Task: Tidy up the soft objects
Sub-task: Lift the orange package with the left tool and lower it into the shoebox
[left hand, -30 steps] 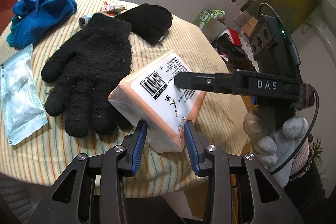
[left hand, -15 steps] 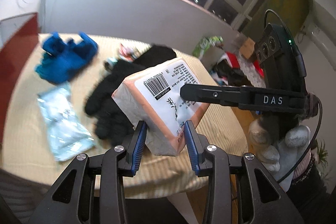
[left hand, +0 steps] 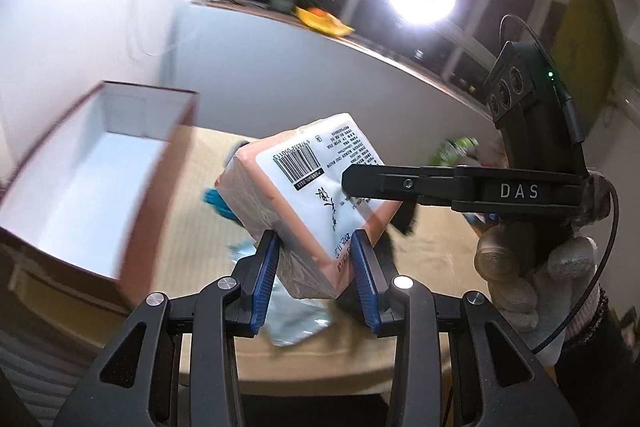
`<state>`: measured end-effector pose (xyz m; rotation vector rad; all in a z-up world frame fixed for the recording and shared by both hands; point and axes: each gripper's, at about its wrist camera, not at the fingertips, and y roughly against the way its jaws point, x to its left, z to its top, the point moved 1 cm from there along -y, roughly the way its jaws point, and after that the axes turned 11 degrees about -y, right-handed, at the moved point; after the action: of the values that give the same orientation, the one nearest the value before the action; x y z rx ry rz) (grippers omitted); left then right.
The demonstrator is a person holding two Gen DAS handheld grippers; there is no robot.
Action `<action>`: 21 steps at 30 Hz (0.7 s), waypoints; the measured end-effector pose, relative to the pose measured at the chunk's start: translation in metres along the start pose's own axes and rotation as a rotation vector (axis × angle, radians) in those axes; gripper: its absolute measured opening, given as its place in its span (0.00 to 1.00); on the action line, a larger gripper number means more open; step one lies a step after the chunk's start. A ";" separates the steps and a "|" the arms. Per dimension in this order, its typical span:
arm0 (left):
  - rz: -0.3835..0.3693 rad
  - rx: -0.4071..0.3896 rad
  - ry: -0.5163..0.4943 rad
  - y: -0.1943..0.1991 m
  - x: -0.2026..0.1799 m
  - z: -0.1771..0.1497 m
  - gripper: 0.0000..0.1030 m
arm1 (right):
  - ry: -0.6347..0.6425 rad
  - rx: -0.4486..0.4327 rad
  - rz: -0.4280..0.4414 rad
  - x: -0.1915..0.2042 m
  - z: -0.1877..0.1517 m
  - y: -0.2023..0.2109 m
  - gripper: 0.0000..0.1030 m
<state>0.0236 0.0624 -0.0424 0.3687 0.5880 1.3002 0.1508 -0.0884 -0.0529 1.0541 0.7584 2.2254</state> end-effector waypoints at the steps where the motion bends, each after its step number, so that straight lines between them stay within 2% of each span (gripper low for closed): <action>1: 0.017 -0.006 0.008 0.004 0.008 0.001 0.34 | 0.013 0.004 0.006 0.007 0.004 -0.006 0.53; 9: 0.133 -0.043 0.060 0.022 0.067 0.007 0.34 | 0.073 0.050 0.083 0.066 0.037 -0.063 0.53; 16: 0.196 -0.025 0.131 0.011 0.119 0.010 0.34 | 0.106 0.084 0.093 0.094 0.051 -0.115 0.53; 21: 0.251 -0.002 0.156 0.006 0.140 0.008 0.34 | 0.121 0.100 0.083 0.107 0.051 -0.145 0.53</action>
<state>0.0450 0.2001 -0.0606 0.3493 0.6872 1.5806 0.1699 0.0971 -0.0727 1.0225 0.9011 2.3601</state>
